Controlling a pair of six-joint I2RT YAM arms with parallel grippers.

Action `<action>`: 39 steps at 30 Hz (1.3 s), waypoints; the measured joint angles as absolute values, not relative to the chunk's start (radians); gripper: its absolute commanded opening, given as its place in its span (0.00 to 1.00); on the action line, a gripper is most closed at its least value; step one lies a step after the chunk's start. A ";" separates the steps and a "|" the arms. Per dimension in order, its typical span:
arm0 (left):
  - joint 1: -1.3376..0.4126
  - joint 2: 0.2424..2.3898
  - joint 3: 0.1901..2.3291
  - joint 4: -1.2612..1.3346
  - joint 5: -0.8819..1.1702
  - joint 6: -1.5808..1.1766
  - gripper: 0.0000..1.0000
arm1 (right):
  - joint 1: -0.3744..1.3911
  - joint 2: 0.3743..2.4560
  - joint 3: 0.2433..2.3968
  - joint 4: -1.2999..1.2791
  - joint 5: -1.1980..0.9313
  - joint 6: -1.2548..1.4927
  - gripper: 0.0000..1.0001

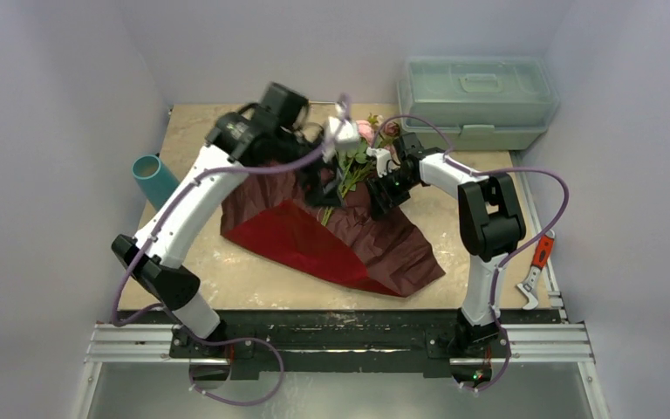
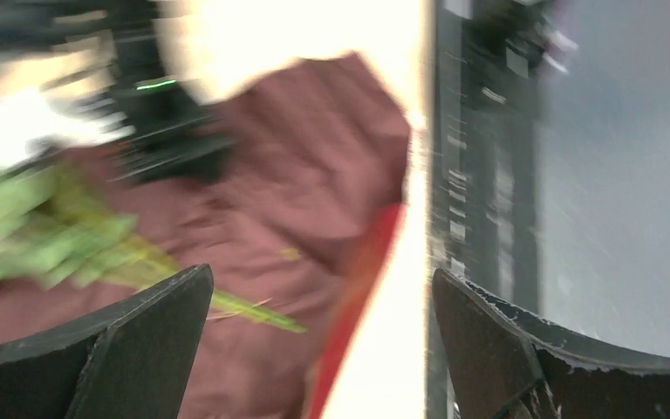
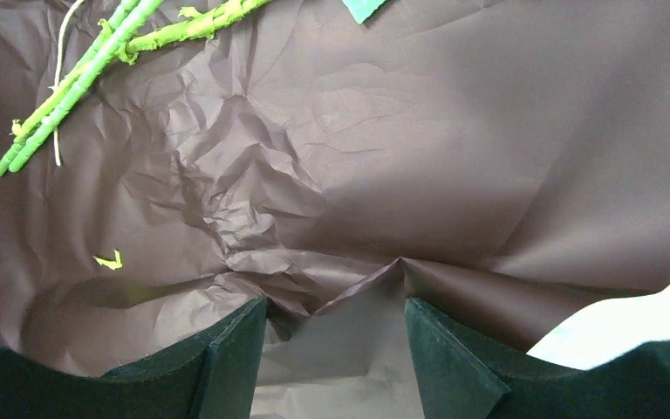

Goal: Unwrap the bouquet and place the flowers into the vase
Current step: Unfold the wrapping paper at the center of the board.

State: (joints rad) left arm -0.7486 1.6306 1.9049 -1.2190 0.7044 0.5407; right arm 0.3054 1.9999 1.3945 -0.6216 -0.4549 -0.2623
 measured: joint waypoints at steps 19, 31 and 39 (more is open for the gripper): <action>-0.096 1.933 1.546 -0.653 0.122 0.154 1.00 | 0.308 1.958 1.340 -0.592 -0.444 -0.289 0.66; -0.079 2.105 1.572 -0.587 0.192 0.124 0.59 | 0.309 1.956 1.333 -0.585 -0.435 -0.296 0.65; -0.080 2.172 1.646 -0.554 0.204 0.116 0.00 | 0.310 1.992 1.385 -0.612 -0.428 -0.284 0.65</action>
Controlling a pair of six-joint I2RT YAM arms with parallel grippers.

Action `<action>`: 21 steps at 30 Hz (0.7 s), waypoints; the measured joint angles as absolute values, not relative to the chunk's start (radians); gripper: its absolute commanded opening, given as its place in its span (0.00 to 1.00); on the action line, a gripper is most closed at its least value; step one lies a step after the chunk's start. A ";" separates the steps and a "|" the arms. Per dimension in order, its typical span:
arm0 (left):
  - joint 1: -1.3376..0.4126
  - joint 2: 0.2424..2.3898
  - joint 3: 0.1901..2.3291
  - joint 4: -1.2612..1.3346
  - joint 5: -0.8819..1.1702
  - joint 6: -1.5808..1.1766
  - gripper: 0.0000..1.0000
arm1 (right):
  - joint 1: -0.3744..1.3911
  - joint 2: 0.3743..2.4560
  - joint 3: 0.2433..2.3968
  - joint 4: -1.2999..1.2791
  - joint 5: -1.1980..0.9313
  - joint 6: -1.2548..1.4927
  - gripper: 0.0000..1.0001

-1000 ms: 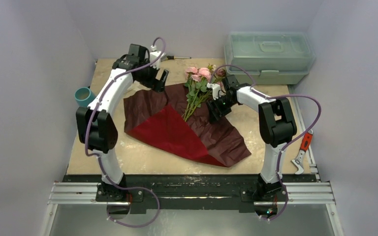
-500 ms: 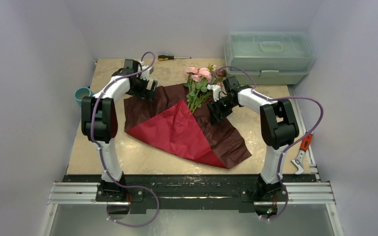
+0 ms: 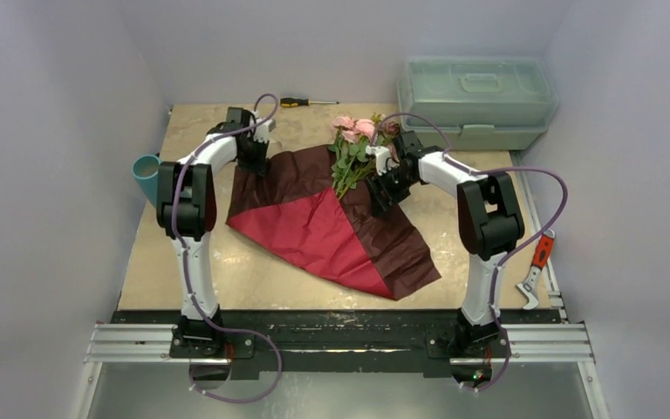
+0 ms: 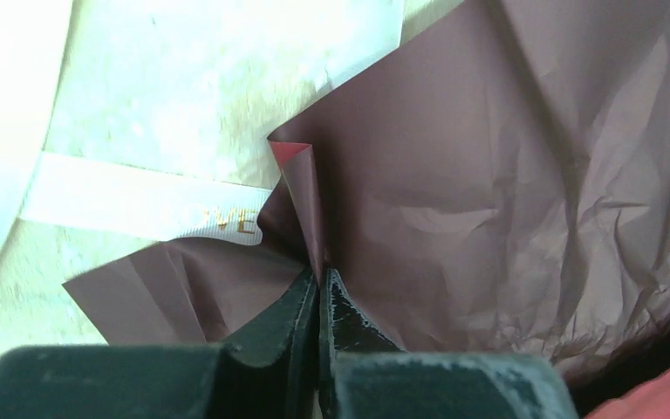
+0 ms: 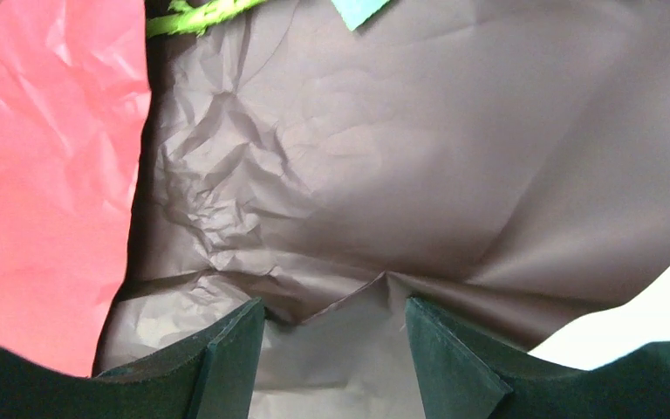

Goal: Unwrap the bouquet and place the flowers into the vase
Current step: Unfold the wrapping paper at the center of the board.

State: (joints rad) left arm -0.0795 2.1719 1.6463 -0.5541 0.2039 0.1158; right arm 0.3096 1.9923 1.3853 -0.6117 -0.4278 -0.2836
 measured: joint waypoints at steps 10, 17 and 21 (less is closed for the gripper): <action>-0.080 2.334 1.896 -0.534 0.247 0.152 0.63 | 0.309 2.122 1.585 -0.606 -0.369 -0.282 0.65; -0.079 2.319 1.915 -0.587 0.414 0.258 1.00 | 0.308 2.125 1.599 -0.616 -0.365 -0.285 0.65; -0.081 2.238 1.915 -0.672 0.551 0.348 1.00 | 0.307 2.093 1.568 -0.636 -0.403 -0.277 0.65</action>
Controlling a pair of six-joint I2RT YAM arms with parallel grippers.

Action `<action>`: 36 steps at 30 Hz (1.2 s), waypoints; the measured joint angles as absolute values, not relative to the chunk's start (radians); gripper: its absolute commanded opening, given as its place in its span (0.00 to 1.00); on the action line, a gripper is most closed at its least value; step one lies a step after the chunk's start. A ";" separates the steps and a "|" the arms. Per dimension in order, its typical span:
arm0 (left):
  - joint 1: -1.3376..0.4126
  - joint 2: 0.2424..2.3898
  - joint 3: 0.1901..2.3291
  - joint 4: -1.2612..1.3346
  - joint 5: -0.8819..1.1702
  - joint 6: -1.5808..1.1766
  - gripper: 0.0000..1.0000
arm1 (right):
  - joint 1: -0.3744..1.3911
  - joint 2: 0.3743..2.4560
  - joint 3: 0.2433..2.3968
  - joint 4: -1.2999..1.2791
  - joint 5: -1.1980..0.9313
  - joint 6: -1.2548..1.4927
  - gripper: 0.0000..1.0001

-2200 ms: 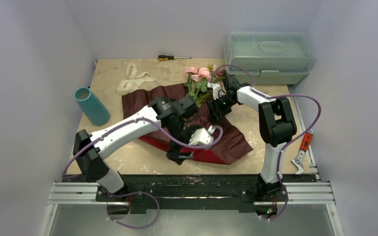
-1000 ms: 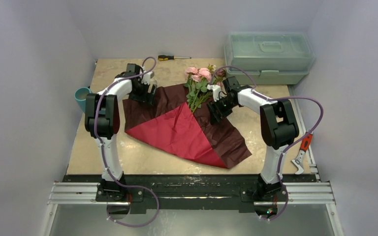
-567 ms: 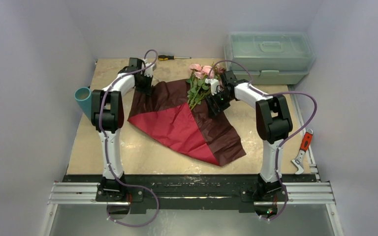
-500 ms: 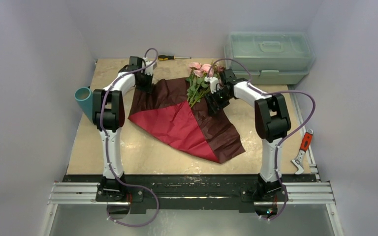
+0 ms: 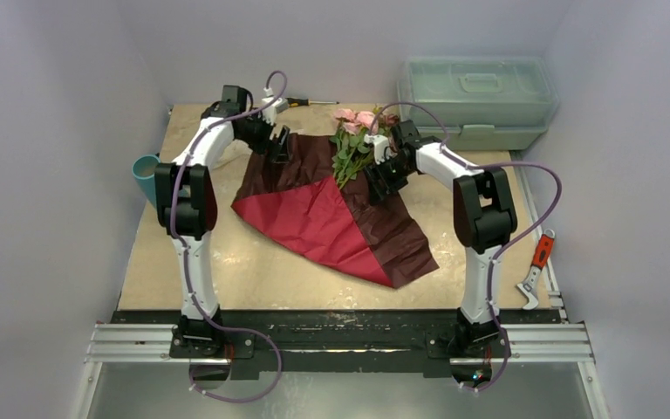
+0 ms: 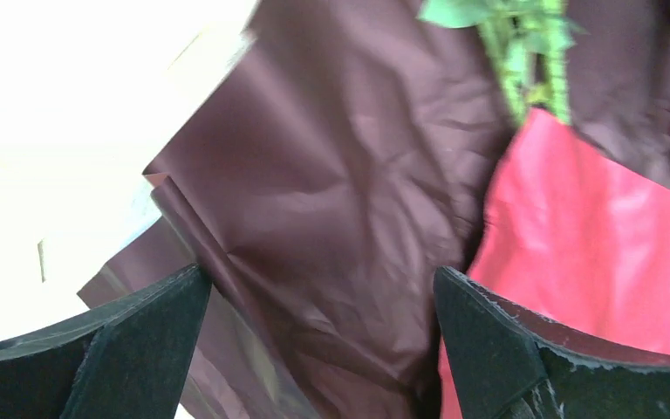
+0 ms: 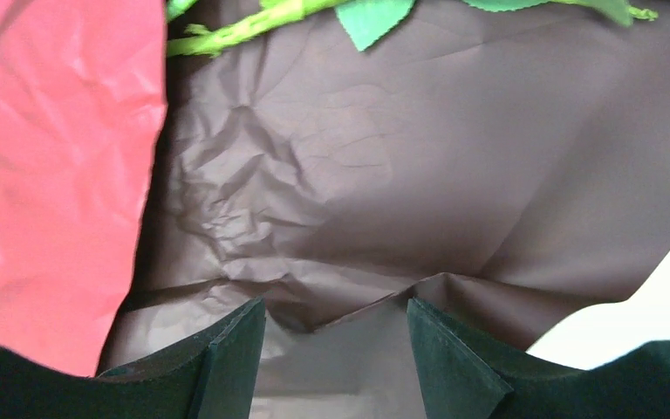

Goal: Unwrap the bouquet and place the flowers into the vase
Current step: Unfold the wrapping paper at the center of the board.

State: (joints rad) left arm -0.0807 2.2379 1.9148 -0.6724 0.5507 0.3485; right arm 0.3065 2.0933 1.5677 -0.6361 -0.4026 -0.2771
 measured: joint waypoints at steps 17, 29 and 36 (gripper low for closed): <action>-0.112 1.989 1.731 -0.689 0.657 0.375 1.00 | 0.343 1.991 1.546 -0.628 -0.656 -0.168 0.70; -0.017 1.773 1.722 -0.540 0.216 0.297 1.00 | 0.400 2.154 1.584 -0.605 -0.677 -0.136 0.66; 0.003 1.766 1.708 -0.543 0.212 0.258 1.00 | 0.413 2.153 1.593 -0.605 -0.731 -0.139 0.43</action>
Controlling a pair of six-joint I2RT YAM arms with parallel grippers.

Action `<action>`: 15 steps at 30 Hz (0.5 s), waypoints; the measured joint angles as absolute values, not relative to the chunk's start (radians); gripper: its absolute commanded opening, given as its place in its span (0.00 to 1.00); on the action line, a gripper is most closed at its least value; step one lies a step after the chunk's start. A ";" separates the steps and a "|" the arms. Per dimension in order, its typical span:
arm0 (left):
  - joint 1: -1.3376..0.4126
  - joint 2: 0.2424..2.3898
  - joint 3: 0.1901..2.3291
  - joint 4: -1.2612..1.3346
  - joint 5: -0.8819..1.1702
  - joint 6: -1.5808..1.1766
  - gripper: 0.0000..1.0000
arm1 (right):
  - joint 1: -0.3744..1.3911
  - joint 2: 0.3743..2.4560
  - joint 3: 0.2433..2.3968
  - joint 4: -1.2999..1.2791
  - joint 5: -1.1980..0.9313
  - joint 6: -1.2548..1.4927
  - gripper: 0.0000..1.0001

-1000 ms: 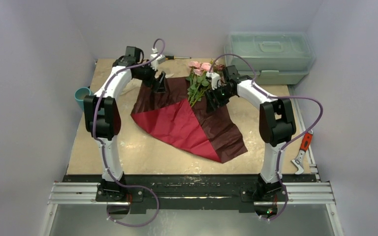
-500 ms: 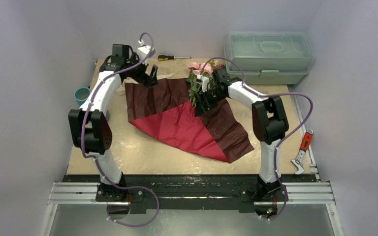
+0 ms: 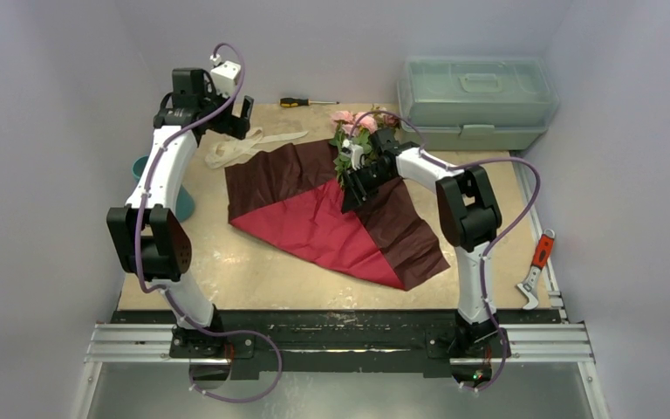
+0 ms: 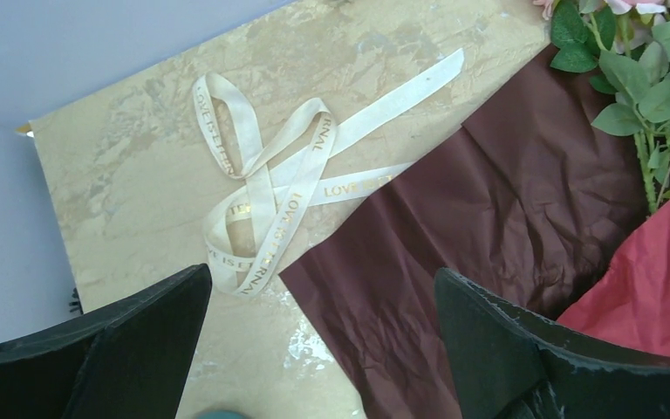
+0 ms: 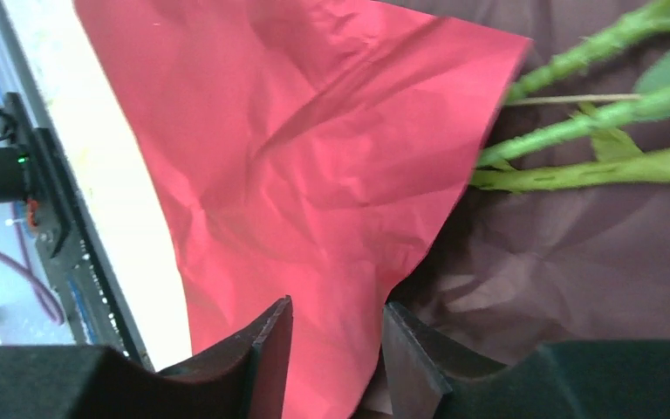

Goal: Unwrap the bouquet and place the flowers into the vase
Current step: Unfold the wrapping paper at the center of the board.

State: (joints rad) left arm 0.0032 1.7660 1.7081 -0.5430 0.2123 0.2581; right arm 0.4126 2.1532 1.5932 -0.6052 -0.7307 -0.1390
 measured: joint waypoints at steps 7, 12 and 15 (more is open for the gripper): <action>0.000 1.757 1.705 -0.562 0.242 0.224 1.00 | 0.420 2.140 1.593 -0.612 -0.857 -0.139 0.36; 0.000 1.750 1.705 -0.571 0.303 0.216 0.96 | 0.421 2.110 1.585 -0.607 -0.895 -0.138 0.25; 0.000 1.743 1.704 -0.593 0.388 0.219 0.89 | 0.421 2.087 1.580 -0.603 -0.910 -0.135 0.13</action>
State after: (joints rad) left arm -0.0002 1.7432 1.7039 -0.5934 0.3882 0.2188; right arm 0.4213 2.0869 1.5803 -0.6025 -0.9104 -0.1352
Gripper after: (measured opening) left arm 0.952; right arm 0.248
